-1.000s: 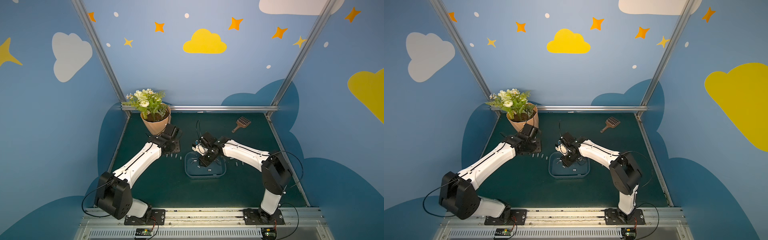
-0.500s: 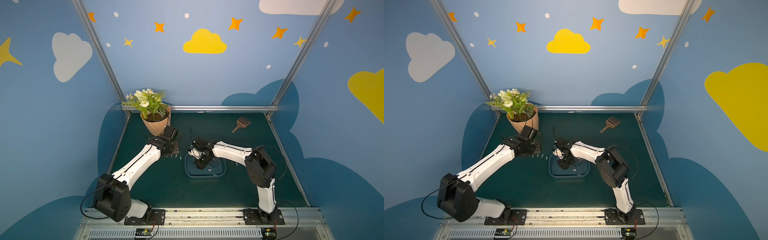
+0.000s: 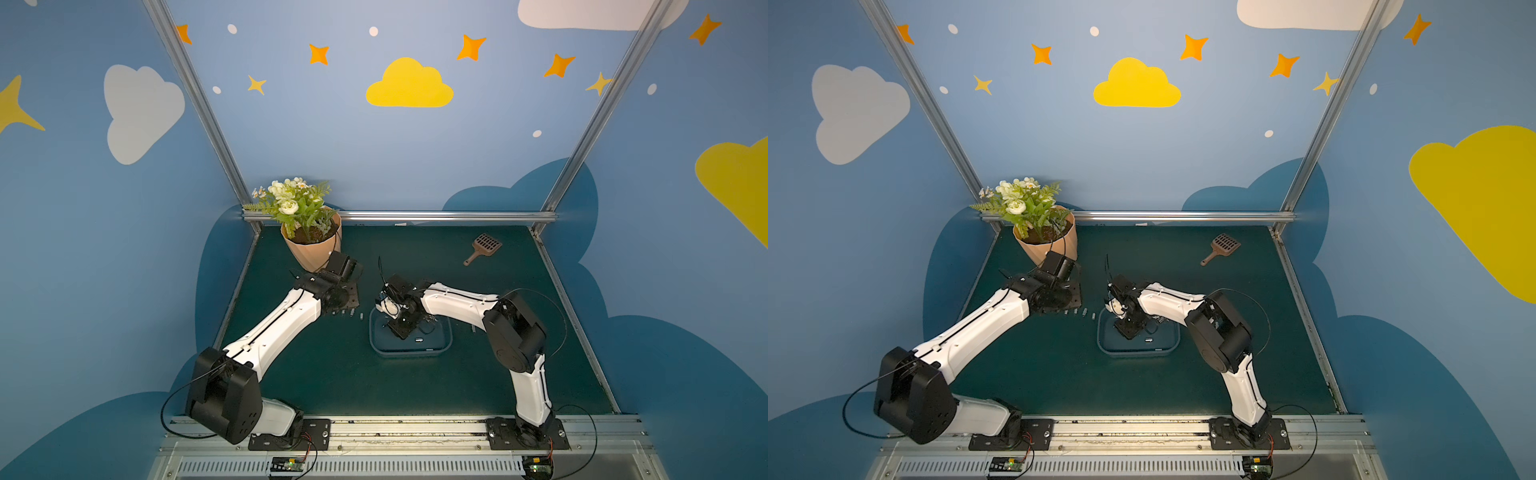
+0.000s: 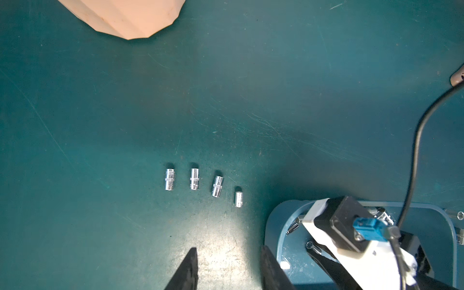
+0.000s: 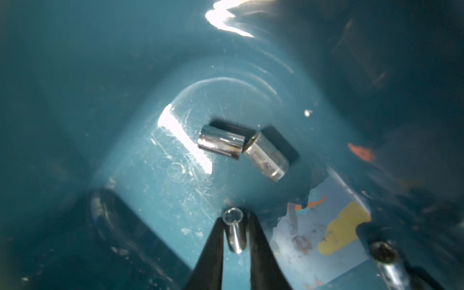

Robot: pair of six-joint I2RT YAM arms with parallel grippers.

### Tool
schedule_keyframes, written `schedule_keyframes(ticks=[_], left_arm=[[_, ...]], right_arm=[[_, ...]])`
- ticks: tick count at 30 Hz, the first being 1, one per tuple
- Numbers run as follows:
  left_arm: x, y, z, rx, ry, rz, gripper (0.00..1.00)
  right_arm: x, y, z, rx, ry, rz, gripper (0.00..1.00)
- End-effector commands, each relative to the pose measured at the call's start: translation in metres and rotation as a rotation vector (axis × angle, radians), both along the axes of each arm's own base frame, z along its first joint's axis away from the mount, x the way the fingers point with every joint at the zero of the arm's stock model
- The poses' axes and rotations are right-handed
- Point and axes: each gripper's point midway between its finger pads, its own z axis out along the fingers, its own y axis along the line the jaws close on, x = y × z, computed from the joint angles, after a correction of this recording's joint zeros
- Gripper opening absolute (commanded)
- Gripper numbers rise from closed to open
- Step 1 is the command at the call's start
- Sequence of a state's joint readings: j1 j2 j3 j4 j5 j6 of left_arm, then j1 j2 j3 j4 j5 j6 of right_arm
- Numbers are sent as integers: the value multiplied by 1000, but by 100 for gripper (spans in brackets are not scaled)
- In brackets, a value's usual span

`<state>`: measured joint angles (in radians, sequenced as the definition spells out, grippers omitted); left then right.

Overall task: Take out the socket from the storage box
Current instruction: Pick up the socket head from the storage box.

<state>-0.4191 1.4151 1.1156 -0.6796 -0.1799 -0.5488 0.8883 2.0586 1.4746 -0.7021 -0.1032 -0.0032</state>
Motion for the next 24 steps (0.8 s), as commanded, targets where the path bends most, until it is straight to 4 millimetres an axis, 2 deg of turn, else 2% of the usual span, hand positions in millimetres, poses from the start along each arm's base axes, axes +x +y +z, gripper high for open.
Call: schedule_keyframes(ticks=[1, 7, 15, 24], left_arm=[[-3, 2, 2, -11, -8, 10, 43], [-2, 3, 2, -9, -9, 12, 43], [-1, 1, 1, -11, -7, 10, 43], [0, 0, 0, -14, -6, 7, 43]], right_arm=[[1, -4, -9, -36, -8, -6, 13], [5, -5, -1, -25, -22, -19, 5], [18, -5, 39, 60, -52, -63, 3], [33, -18, 76, 138, -77, -129, 2]])
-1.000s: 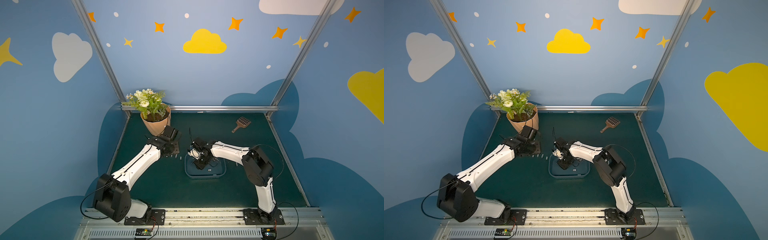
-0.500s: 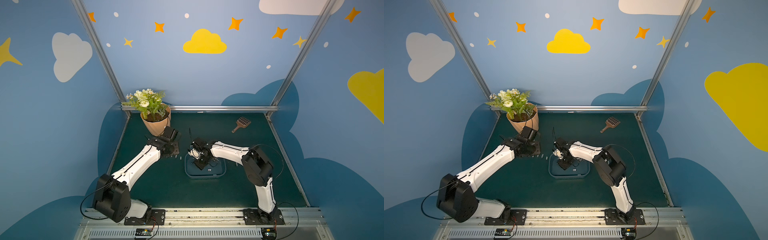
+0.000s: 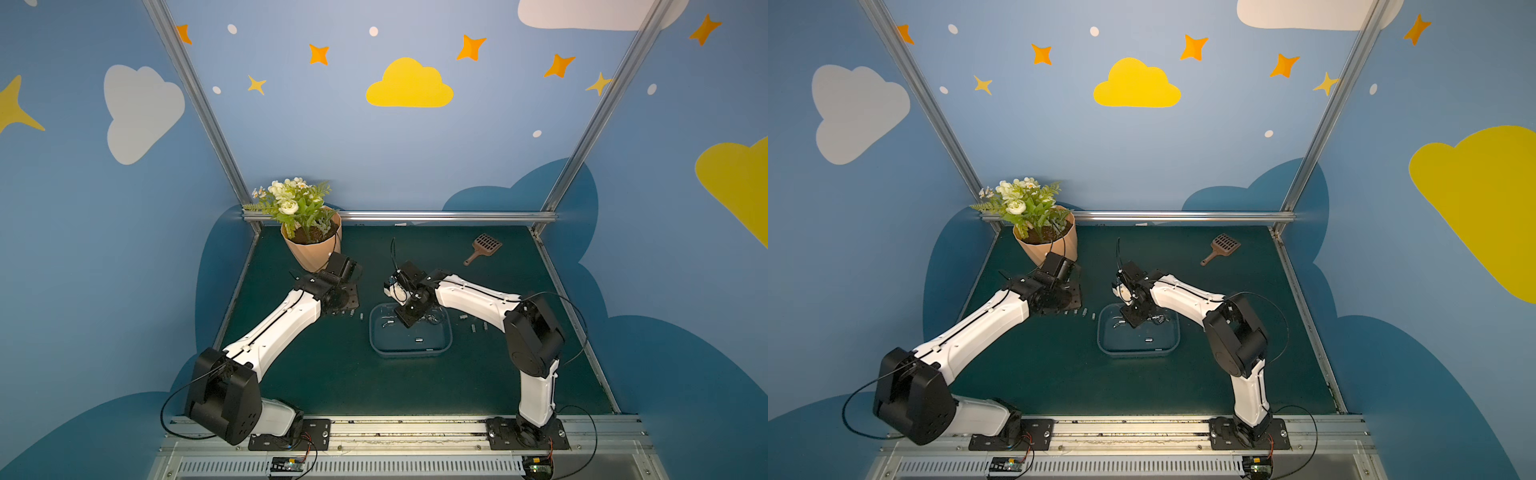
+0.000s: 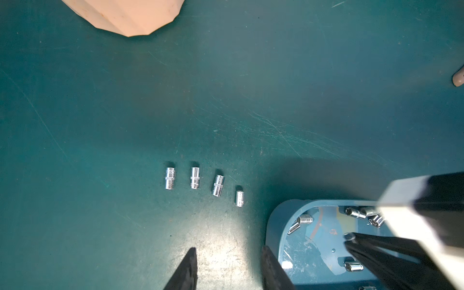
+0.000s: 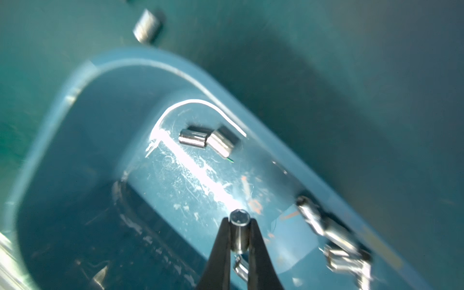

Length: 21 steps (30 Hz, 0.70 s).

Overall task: Take out the socket from the storage box
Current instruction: Pick up the socket head from the storage box.

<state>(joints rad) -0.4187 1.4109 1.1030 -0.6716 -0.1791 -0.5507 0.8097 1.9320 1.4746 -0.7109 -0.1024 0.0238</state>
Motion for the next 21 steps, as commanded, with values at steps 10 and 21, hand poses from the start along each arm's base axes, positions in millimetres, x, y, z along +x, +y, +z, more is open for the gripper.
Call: schedule_keyframes(ticks=[10, 21], left_arm=[[6, -21, 10, -83, -19, -89, 44], [10, -51, 10, -81, -30, -192, 45]], right_arm=[[30, -71, 52, 55, -24, -217, 2], [52, -177, 27, -42, 43, -480, 2]])
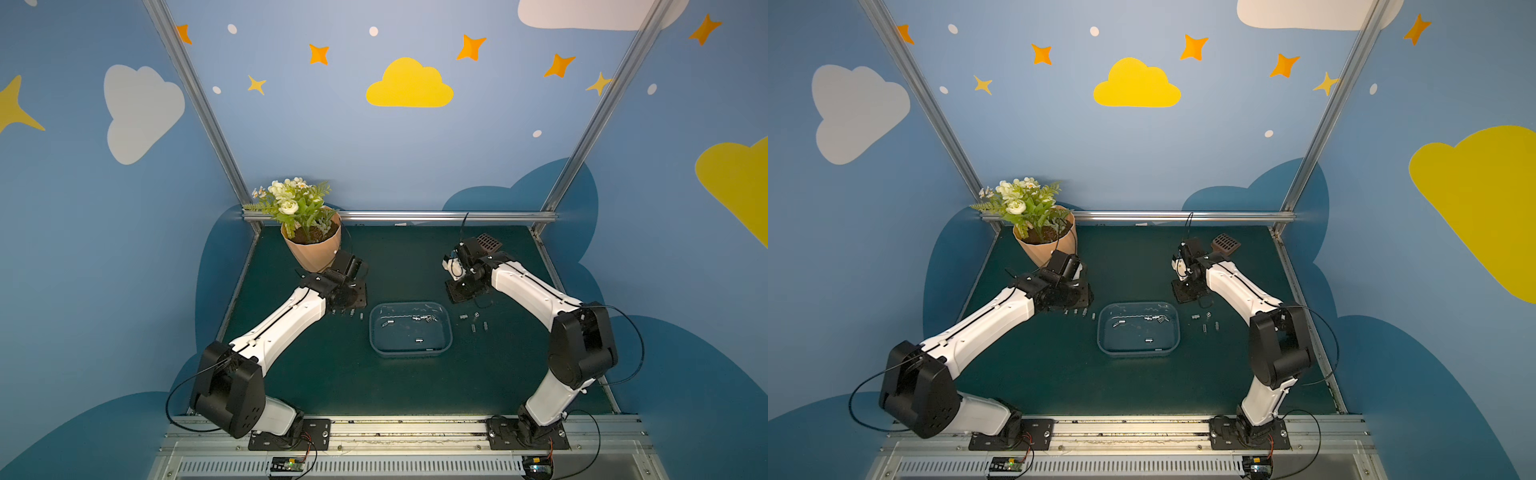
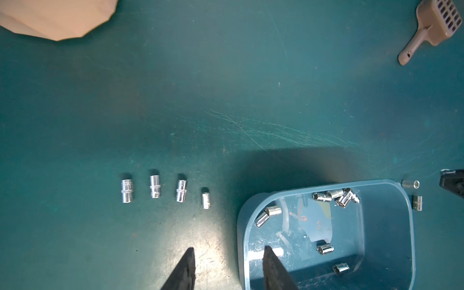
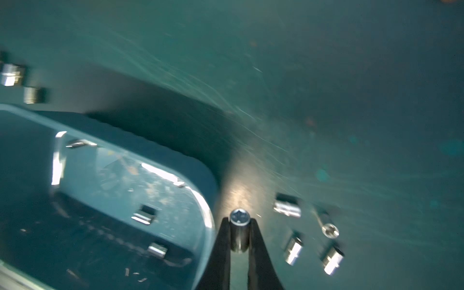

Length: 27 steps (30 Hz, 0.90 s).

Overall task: Take out the socket from the storage box
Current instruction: Pick up the socket head from the storage box, then place the socket head at the center of the board.

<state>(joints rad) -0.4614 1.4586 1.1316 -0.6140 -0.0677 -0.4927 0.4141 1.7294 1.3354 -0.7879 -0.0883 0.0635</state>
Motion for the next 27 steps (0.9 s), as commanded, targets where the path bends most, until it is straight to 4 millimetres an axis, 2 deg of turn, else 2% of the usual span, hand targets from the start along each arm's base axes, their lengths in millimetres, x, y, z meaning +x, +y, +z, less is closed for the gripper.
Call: schedule_keyframes(ticks=[1, 5, 8, 18, 27], left_arm=[[5, -14, 9, -6, -29, -52, 45], [4, -28, 11, 1, -35, -95, 45], [2, -34, 9, 17, -33, -111, 45], [-7, -52, 1, 19, -14, -149, 46], [-10, -61, -6, 15, 6, -159, 46]], right_arm=[[-5, -26, -4, -26, 41, -61, 3], [2, -48, -18, -35, 85, -128, 3], [9, -55, -28, -27, 104, -156, 3], [28, -66, -62, -89, 167, -197, 4], [28, -69, -81, -133, 203, -194, 6]])
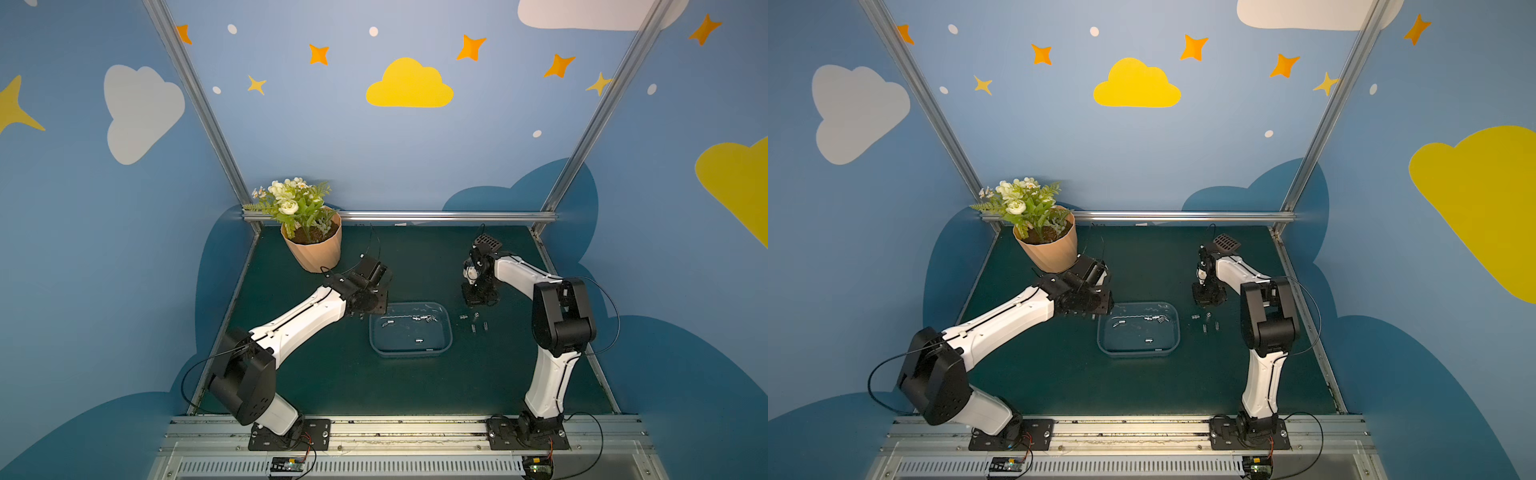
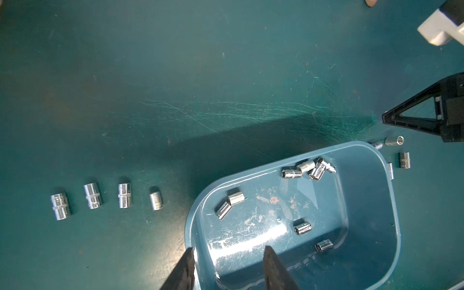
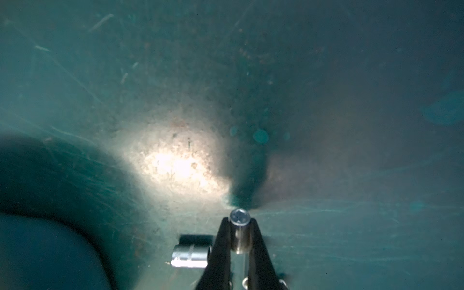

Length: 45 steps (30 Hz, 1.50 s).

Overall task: Take out the socket from the storage box
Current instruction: Place the socket head at the center of the board.

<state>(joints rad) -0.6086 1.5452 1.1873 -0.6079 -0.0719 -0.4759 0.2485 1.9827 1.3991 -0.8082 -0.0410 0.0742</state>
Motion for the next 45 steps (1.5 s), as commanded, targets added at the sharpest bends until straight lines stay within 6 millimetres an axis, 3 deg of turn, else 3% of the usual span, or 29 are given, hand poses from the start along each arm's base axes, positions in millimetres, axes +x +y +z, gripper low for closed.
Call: schedule_keyframes(ticks=[1, 6, 17, 24, 35, 45], left_arm=[[5, -6, 2, -12, -6, 3, 46], [6, -11, -2, -16, 7, -5, 46], [3, -24, -15, -8, 48, -28, 49], [2, -29, -19, 10, 71, -34, 50], [0, -32, -28, 40, 123, -30, 50], [-13, -46, -50, 94, 204, -41, 48]], right_arm=[[0, -3, -7, -22, 23, -11, 7], [-1, -2, -14, -28, 42, -11, 7], [1, 0, -9, -15, 27, -11, 15], [5, 0, 11, -7, -21, 1, 23], [15, 2, 42, 6, -85, 17, 24], [13, 3, 60, 28, -120, 18, 25]])
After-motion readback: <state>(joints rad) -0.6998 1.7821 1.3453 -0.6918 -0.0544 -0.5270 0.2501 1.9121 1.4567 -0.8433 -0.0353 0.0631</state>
